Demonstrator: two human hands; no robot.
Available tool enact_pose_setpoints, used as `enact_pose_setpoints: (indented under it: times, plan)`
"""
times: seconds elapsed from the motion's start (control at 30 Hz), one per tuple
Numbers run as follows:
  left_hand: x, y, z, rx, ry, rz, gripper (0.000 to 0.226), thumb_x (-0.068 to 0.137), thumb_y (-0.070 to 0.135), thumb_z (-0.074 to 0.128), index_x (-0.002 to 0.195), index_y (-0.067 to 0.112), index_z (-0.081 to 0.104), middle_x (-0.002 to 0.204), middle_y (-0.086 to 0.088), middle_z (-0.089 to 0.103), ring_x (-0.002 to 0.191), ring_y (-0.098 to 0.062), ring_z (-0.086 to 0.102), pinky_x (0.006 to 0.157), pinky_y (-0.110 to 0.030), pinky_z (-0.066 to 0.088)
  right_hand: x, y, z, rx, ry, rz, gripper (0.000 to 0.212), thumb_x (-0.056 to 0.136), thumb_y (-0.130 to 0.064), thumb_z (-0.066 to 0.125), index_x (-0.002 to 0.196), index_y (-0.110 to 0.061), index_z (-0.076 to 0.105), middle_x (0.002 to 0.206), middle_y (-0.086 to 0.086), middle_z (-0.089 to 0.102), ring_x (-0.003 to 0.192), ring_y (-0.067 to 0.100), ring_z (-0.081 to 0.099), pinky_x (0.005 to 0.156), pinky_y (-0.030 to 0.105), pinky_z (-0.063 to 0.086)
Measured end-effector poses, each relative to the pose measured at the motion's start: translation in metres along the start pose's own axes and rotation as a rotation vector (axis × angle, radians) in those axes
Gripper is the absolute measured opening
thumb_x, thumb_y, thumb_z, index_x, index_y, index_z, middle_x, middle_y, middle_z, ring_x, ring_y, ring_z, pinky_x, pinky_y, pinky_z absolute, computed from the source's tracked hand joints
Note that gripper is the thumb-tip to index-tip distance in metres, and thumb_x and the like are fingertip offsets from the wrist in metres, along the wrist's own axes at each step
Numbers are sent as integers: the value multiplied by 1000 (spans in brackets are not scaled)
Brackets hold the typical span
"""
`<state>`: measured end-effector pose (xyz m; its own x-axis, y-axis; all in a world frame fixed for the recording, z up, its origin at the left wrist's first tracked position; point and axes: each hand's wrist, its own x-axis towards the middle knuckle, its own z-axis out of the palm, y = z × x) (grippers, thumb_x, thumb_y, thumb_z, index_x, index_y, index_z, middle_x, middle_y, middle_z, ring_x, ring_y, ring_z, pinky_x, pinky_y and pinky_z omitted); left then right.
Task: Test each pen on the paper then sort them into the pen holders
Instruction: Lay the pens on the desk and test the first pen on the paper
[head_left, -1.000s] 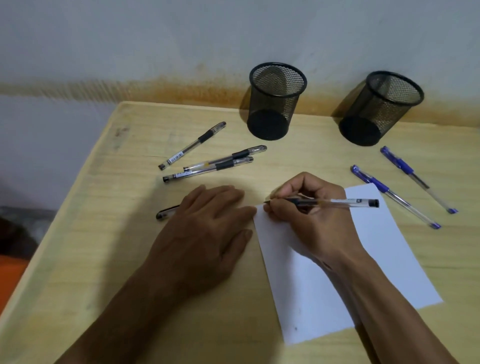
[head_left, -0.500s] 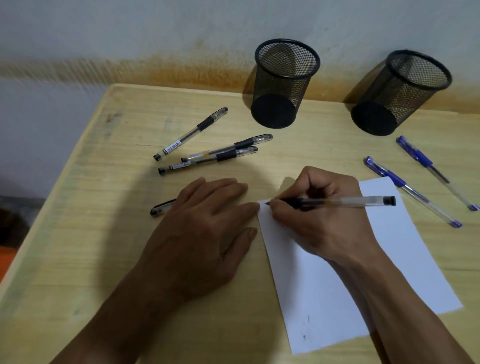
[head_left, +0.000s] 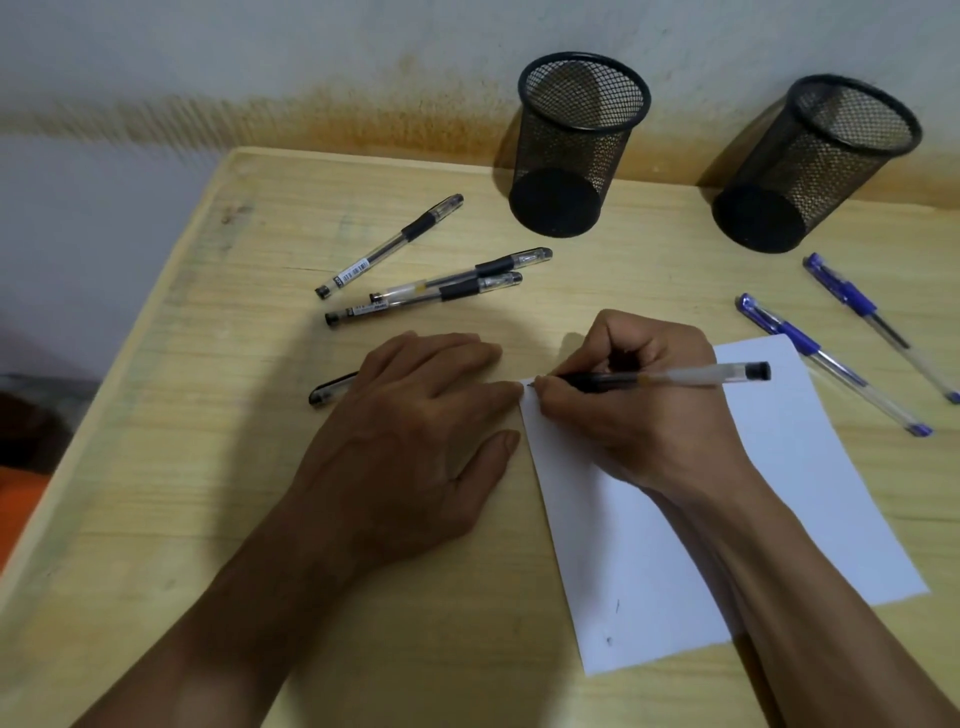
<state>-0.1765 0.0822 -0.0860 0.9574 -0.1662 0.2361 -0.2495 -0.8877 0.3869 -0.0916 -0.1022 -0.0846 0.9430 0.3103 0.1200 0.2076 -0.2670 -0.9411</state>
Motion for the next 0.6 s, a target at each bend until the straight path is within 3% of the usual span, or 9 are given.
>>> enact_pose_setpoints:
  times: [0.2, 0.33, 0.43, 0.53, 0.6]
  plan:
    - [1, 1, 0, 6, -5, -2, 43, 88, 40, 57, 124, 19, 67, 133, -6, 62, 129, -23, 52, 105, -52, 41, 0, -2, -2, -23, -19, -9, 23, 68, -15, 82, 61, -10, 61, 63, 20, 67, 61, 39, 61, 52, 50, 51]
    - [1, 2, 0, 2, 6, -1, 43, 87, 40, 59, 123, 19, 68, 133, -6, 62, 128, -23, 53, 105, -52, 42, -1, -3, -2, -61, -16, -25, 24, 69, -16, 80, 59, -10, 60, 59, 15, 65, 54, 23, 54, 49, 39, 43]
    - [1, 2, 1, -3, 5, -4, 43, 87, 40, 58, 123, 19, 68, 133, -6, 62, 128, -23, 53, 105, -52, 42, -1, -4, -2, -77, -5, -30, 24, 69, -17, 79, 60, -7, 59, 59, 16, 64, 55, 30, 55, 48, 40, 43]
    - [1, 1, 1, -1, 1, -5, 43, 87, 40, 58, 124, 20, 67, 134, -6, 62, 129, -23, 52, 106, -52, 41, -2, -3, -2, -74, 0, -30, 26, 69, -17, 78, 57, -13, 55, 55, 13, 60, 51, 18, 49, 48, 33, 38]
    - [0, 1, 1, -2, -3, -9, 43, 87, 40, 58, 124, 21, 67, 134, -5, 61, 129, -22, 52, 107, -51, 40, -2, -2, -1, -23, 17, -10, 25, 69, -15, 77, 57, -12, 55, 55, 15, 59, 52, 19, 49, 50, 36, 40]
